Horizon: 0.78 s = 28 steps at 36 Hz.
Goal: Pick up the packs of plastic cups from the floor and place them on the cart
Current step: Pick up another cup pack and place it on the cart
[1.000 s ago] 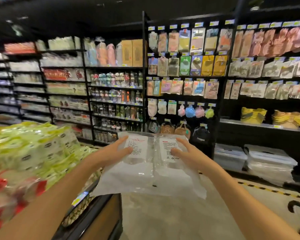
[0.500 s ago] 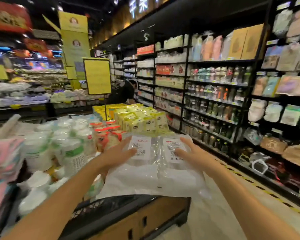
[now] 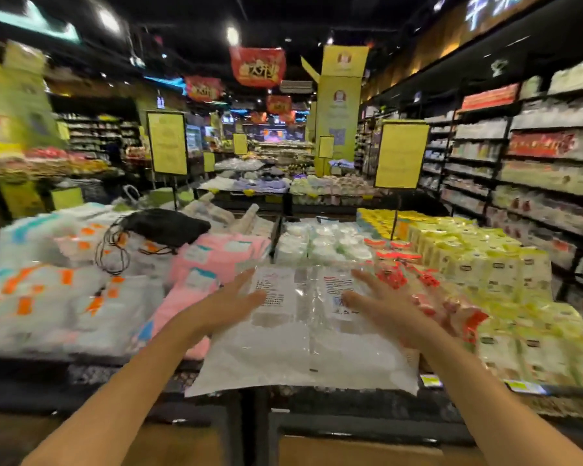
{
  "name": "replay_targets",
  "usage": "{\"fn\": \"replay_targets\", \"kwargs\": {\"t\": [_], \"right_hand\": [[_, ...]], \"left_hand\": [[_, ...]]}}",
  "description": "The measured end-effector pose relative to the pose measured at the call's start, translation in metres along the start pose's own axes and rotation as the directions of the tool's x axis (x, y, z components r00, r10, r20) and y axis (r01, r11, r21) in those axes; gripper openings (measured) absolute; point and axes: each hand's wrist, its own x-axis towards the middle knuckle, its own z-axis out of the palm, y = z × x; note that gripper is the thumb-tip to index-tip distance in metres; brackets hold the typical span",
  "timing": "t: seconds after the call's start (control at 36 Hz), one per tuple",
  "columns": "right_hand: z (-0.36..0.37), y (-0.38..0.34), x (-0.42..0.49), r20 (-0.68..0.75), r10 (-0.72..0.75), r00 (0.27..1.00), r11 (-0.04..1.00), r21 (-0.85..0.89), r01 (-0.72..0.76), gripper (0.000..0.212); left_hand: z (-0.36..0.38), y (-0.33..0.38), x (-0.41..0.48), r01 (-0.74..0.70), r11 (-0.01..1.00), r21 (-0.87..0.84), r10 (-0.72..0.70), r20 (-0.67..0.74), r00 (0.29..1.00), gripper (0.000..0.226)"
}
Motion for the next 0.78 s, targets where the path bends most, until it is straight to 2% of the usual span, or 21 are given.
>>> {"fn": "replay_targets", "kwargs": {"t": [0.14,0.25,0.36,0.56,0.78], "right_hand": [[0.083,-0.07,0.034,0.098,-0.083,0.992,0.997,0.008,0.082,0.072],[0.142,-0.126,0.052,0.184,-0.174,0.967,0.985,0.04,0.17,0.069],[0.195,-0.175,0.074,0.275,-0.239,0.931,0.971,0.073,0.227,0.069],[0.284,-0.245,0.118,0.425,-0.371,0.826,0.926,0.106,0.362,0.067],[0.382,-0.315,0.172,0.575,-0.514,0.637,0.84,0.188,0.509,0.066]], "left_hand": [[-0.067,-0.077,-0.036,0.097,0.995,0.032,-0.093,-0.115,0.989,0.073],[-0.112,-0.129,-0.073,0.196,0.978,-0.066,-0.205,-0.204,0.957,0.068],[-0.151,-0.175,-0.101,0.284,0.952,-0.115,-0.305,-0.266,0.914,0.074],[-0.194,-0.234,-0.139,0.419,0.89,-0.182,-0.456,-0.418,0.786,0.072],[-0.222,-0.281,-0.159,0.531,0.807,-0.257,-0.571,-0.566,0.594,0.067]]}}
